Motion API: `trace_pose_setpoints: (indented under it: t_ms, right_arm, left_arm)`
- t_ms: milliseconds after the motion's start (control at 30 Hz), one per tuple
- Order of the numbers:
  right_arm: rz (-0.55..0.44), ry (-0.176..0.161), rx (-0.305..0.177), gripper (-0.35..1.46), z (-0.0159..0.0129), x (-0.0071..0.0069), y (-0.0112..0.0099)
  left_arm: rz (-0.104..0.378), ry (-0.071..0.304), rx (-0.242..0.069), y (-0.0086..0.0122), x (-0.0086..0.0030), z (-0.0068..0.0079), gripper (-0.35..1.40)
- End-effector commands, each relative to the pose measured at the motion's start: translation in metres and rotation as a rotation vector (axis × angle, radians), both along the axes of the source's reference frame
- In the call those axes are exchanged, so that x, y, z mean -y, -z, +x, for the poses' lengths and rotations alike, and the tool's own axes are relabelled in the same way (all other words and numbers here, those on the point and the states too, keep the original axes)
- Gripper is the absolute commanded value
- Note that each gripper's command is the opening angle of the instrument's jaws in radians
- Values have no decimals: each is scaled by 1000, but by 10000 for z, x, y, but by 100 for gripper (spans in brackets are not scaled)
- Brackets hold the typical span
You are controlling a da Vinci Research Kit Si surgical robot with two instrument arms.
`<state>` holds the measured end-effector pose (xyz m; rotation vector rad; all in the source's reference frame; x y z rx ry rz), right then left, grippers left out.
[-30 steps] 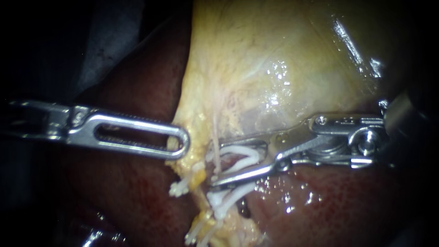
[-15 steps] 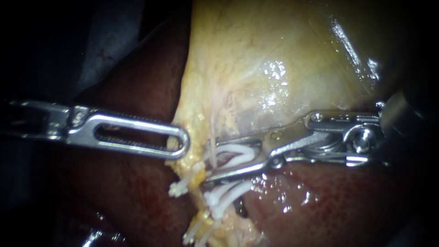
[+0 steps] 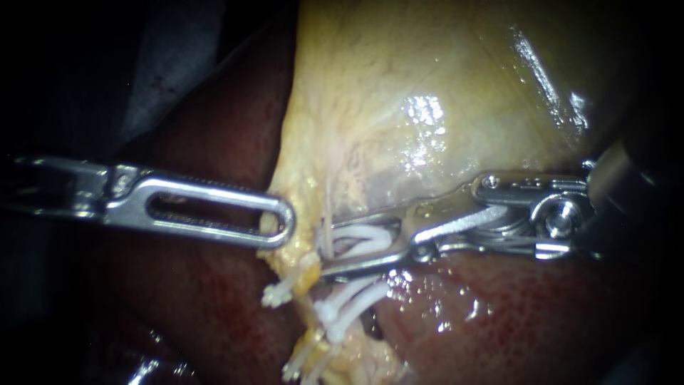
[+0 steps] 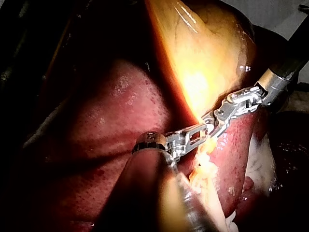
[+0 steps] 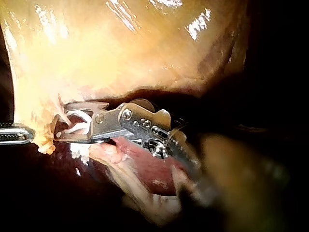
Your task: Clipping third clip right tube
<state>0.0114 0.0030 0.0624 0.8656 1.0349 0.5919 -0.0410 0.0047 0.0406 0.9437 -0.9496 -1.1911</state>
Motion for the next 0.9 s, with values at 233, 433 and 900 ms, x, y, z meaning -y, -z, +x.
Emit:
trace_pose_setpoints:
  t_ms: [233, 433, 900]
  right_arm:
    - [5, -2, 1, 27, 1, 0, 0]
    - [5, -3, 2, 28, 4, 0, 0]
    - [54, -13, 12, -35, -10, 0, 0]
  left_arm:
    - [0, -1, 1, -1, -1, 1, -35]
    - [0, -1, 1, -1, -1, 1, -35]
    - [0, -1, 1, -1, -1, 1, -35]
